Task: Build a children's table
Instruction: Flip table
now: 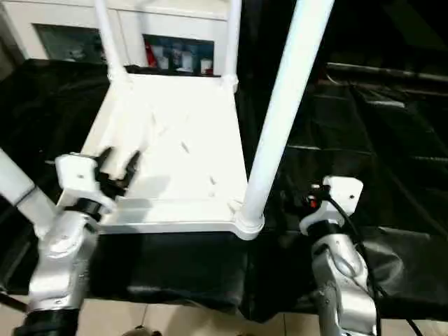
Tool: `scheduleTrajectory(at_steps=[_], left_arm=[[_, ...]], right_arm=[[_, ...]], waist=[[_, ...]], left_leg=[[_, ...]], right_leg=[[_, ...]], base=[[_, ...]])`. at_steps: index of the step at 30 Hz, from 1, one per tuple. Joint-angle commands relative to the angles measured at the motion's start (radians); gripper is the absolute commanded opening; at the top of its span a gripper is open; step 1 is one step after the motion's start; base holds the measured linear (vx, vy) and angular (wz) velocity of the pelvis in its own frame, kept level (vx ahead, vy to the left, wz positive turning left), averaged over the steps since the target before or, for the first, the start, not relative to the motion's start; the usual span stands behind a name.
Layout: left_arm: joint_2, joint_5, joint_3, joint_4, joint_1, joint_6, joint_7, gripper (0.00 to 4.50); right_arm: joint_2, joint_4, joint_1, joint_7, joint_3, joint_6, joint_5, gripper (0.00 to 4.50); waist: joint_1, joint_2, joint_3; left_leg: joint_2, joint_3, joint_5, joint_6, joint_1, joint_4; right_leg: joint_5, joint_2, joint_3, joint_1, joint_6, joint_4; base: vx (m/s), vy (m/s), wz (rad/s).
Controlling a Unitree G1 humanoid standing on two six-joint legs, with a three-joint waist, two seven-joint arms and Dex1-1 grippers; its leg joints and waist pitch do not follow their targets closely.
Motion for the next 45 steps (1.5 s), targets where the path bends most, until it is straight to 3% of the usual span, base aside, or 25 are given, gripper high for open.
scheduleTrajectory(at_steps=[1, 2, 3, 4, 6, 8, 10, 11, 15, 17, 28, 31, 33, 34, 35, 36, 37, 38, 39, 40, 41, 42, 43, 44, 45], left_arm=[[0.0, 0.04, 0.001, 0.045, 0.003, -0.028, 0.064, 3.68], [-0.004, 0.053, 0.009, 0.052, -0.006, -0.045, 0.102, 3.68], [-0.003, 0.064, 0.01, 0.065, -0.017, -0.053, 0.121, 3.68], [-0.003, 0.066, 0.01, 0.067, -0.019, -0.054, 0.123, 3.68], [0.011, 0.081, 0.011, 0.081, -0.027, -0.076, 0.135, 3.68], [0.014, 0.063, 0.007, 0.03, -0.022, -0.003, 0.129, 3.68], [0.027, 0.07, -0.003, 0.027, -0.011, -0.012, 0.128, 3.68], [0.029, 0.087, -0.012, 0.008, 0.019, -0.023, 0.132, 3.68], [0.032, 0.083, -0.039, -0.021, 0.067, -0.012, 0.113, 3.68], [0.04, 0.092, -0.059, -0.028, 0.087, -0.026, 0.095, 3.68], [0.032, 0.075, -0.098, -0.058, 0.108, -0.031, 0.099, 3.68], [0.03, 0.075, -0.104, -0.053, 0.109, -0.035, 0.104, 3.68], [0.036, 0.078, -0.109, -0.049, 0.108, -0.034, 0.099, 3.68], [0.041, 0.081, -0.114, -0.048, 0.108, -0.031, 0.098, 3.68], [0.04, 0.065, -0.118, -0.048, 0.114, -0.028, 0.09, 3.68], [0.039, 0.062, -0.119, -0.049, 0.115, -0.027, 0.088, 3.68], [0.04, 0.056, -0.122, -0.051, 0.119, -0.03, 0.082, 3.68], [0.04, 0.057, -0.126, -0.052, 0.121, -0.033, 0.083, 3.68], [0.042, 0.061, -0.13, -0.053, 0.124, -0.038, 0.083, 3.68], [0.045, 0.067, -0.135, -0.055, 0.128, -0.043, 0.083, 3.68], [0.05, 0.063, -0.141, -0.061, 0.135, -0.043, 0.071, 3.68], [0.052, 0.061, -0.143, -0.062, 0.137, -0.042, 0.067, 3.68], [0.059, 0.044, -0.147, -0.07, 0.148, -0.043, 0.041, 3.68], [0.063, 0.032, -0.149, -0.074, 0.155, -0.045, 0.024, 3.68], [0.073, 0.016, -0.158, -0.084, 0.169, -0.043, -0.007, 3.68]], right_arm=[[-0.013, -0.016, 0.013, 0.021, 0.004, 0.017, -0.002, 4.5], [-0.042, -0.011, 0.009, 0.02, 0.016, 0.049, -0.031, 4.5], [-0.056, 0.02, -0.006, 0.027, 0.015, 0.055, -0.037, 4.5], [-0.058, 0.024, -0.008, 0.028, 0.015, 0.056, -0.037, 4.5], [-0.062, 0.086, -0.037, 0.002, 0.007, 0.061, -0.054, 4.5], [-0.054, 0.092, -0.055, -0.034, -0.002, 0.086, -0.049, 4.5], [-0.039, 0.103, -0.053, -0.034, -0.001, 0.064, -0.038, 4.5], [-0.042, 0.12, -0.042, -0.047, 0.004, 0.057, -0.059, 4.5], [-0.038, 0.095, -0.016, -0.039, -0.004, 0.07, -0.034, 4.5], [-0.044, 0.075, 0.009, -0.028, 0.006, 0.067, -0.036, 4.5], [-0.055, -0.002, 0.082, 0.013, 0.046, 0.069, -0.036, 4.5], [-0.064, -0.012, 0.081, 0.014, 0.038, 0.08, -0.034, 4.5], [-0.068, -0.021, 0.081, 0.018, 0.033, 0.079, -0.028, 4.5], [-0.07, -0.025, 0.082, 0.019, 0.031, 0.079, -0.026, 4.5], [-0.073, -0.024, 0.082, 0.016, 0.016, 0.078, -0.018, 4.5], [-0.074, -0.023, 0.082, 0.016, 0.014, 0.078, -0.017, 4.5], [-0.076, -0.021, 0.081, 0.017, 0.01, 0.076, -0.016, 4.5], [-0.079, -0.019, 0.081, 0.018, 0.009, 0.073, -0.017, 4.5], [-0.08, -0.02, 0.082, 0.019, 0.008, 0.072, -0.018, 4.5], [-0.081, -0.02, 0.084, 0.021, 0.007, 0.07, -0.019, 4.5], [-0.083, -0.022, 0.088, 0.021, 0.005, 0.065, -0.018, 4.5], [-0.084, -0.023, 0.088, 0.022, 0.004, 0.063, -0.018, 4.5], [-0.087, -0.026, 0.095, 0.022, 0.002, 0.058, -0.016, 4.5], [-0.088, -0.027, 0.099, 0.022, 0.0, 0.054, -0.015, 4.5], [-0.092, -0.028, 0.106, 0.025, -0.002, 0.05, -0.012, 4.5]], waist=[[-0.003, -0.001, -0.052], [0.002, -0.016, -0.054], [0.002, -0.011, -0.054], [0.004, -0.032, -0.055], [0.006, -0.026, -0.054], [0.003, -0.049, -0.056], [0.005, -0.039, -0.055], [0.007, -0.053, -0.056], [0.011, -0.045, -0.054], [0.012, -0.025, -0.051], [0.006, -0.029, -0.051], [0.002, -0.029, -0.072], [0.003, -0.032, -0.085], [0.006, -0.03, -0.09], [0.003, -0.023, -0.076], [0.002, -0.019, -0.068], [-0.003, -0.018, -0.058], [-0.025, -0.006, -0.027], [-0.035, -0.004, -0.023], [-0.04, 0.011, -0.01], [-0.012, 0.018, -0.02], [0.008, 0.025, -0.012], [0.012, 0.012, -0.012], [0.004, -0.028, -0.014], [0.002, -0.048, -0.022]], left_leg=[[0.055, -0.03, -0.233, 0.03, 0.005, -0.073], [0.055, -0.033, -0.215, 0.04, 0.004, -0.072], [0.057, -0.032, -0.206, 0.04, 0.005, -0.072], [0.055, -0.031, -0.186, 0.05, 0.002, -0.068], [0.057, -0.031, -0.181, 0.051, 0.008, -0.07], [0.061, -0.031, -0.17, 0.041, 0.009, -0.069], [0.058, -0.029, -0.169, 0.047, 0.009, -0.068], [0.06, -0.029, -0.167, 0.053, 0.007, -0.067], [0.06, -0.029, -0.175, 0.052, 0.009, -0.068], [0.062, -0.031, -0.219, 0.036, 0.011, -0.073], [0.06, -0.036, -0.256, 0.015, 0.002, -0.074], [0.035, -0.02, 0.106, 0.16, -0.023, -0.028], [0.022, -0.016, 0.189, 0.251, -0.039, -0.007], [0.022, -0.017, 0.178, 0.268, -0.042, -0.003], [0.039, -0.018, -0.055, 0.246, -0.039, -0.016], [0.046, -0.02, -0.168, 0.209, -0.03, -0.026], [0.051, -0.022, -0.295, 0.158, -0.017, -0.031], [0.06, -0.045, -0.602, 0.006, 0.033, -0.046], [0.062, -0.053, -0.661, -0.021, 0.041, -0.054], [0.086, -0.065, -0.782, -0.05, 0.032, -0.103], [0.128, -0.063, -0.869, -0.059, -0.041, -0.182], [0.122, -0.033, -0.892, -0.066, -0.047, -0.201], [0.111, -0.023, -0.881, -0.054, -0.027, -0.2], [0.049, -0.046, -0.642, -0.078, 0.061, -0.034], [0.038, -0.049, -0.497, -0.051, 0.038, 0.004]], right_leg=[[-0.221, -0.052, 0.051, 0.044, -0.109, -0.076], [-0.233, -0.055, 0.05, 0.047, -0.099, -0.073], [-0.227, -0.053, 0.05, 0.045, -0.101, -0.075], [-0.213, -0.054, 0.05, 0.046, -0.099, -0.069], [-0.205, -0.054, 0.049, 0.038, -0.109, -0.071], [-0.144, -0.051, 0.048, 0.041, -0.122, -0.063], [-0.121, -0.053, 0.05, 0.038, -0.132, -0.06], [-0.129, -0.057, 0.049, 0.042, -0.131, -0.06], [-0.138, -0.055, 0.051, 0.04, -0.133, -0.061], [-0.173, -0.055, 0.052, 0.037, -0.123, -0.069], [-0.212, -0.054, 0.053, 0.036, -0.103, -0.075], [0.203, -0.029, 0.038, 0.017, -0.206, -0.045], [0.289, -0.024, 0.026, 0.007, -0.245, -0.042], [0.263, -0.025, 0.023, 0.005, -0.25, -0.045], [-0.079, -0.033, 0.014, -0.003, -0.223, -0.08], [-0.236, -0.035, 0.011, -0.005, -0.197, -0.094], [-0.401, -0.035, 0.006, -0.011, -0.155, -0.107], [-0.693, -0.028, -0.023, -0.031, -0.008, -0.15], [-0.691, -0.021, -0.041, -0.022, 0.024, -0.158], [-0.614, -0.005, -0.067, 0.016, 0.037, -0.141], [-0.289, -0.003, -0.038, 0.11, -0.019, 0.075], [-0.201, 0.002, -0.037, 0.098, -0.036, 0.084], [-0.19, -0.002, -0.013, 0.074, -0.034, 0.086], [-0.752, -0.123, 0.068, -0.036, -0.017, -0.108], [-0.875, -0.147, 0.075, -0.008, 0.01, -0.131]], base=[[0.0, 0.0, 0.0], [0.0, 0.0, 0.0], [0.0, 0.0, 0.0], [0.0, 0.0, 0.0], [0.0, 0.0, 0.0], [0.0, 0.0, 0.0], [0.0, 0.0, 0.0], [0.0, 0.0, 0.0], [0.0, 0.0, 0.0], [0.0, 0.0, 0.0], [0.0, 0.0, 0.0], [0.0, 0.0, 0.0], [0.0, 0.0, 0.0], [-0.063, 0.011, -0.01], [-0.082, 0.019, -0.01], [-0.082, 0.019, -0.01], [-0.092, 0.034, -0.03], [-0.096, 0.051, -0.05], [-0.096, 0.051, -0.05], [-0.083, 0.057, -0.03], [-0.115, 0.031, 0.06], [-0.115, 0.031, 0.06], [-0.083, -0.036, 0.16], [0.016, -0.084, -0.01], [0.016, -0.084, -0.01]])
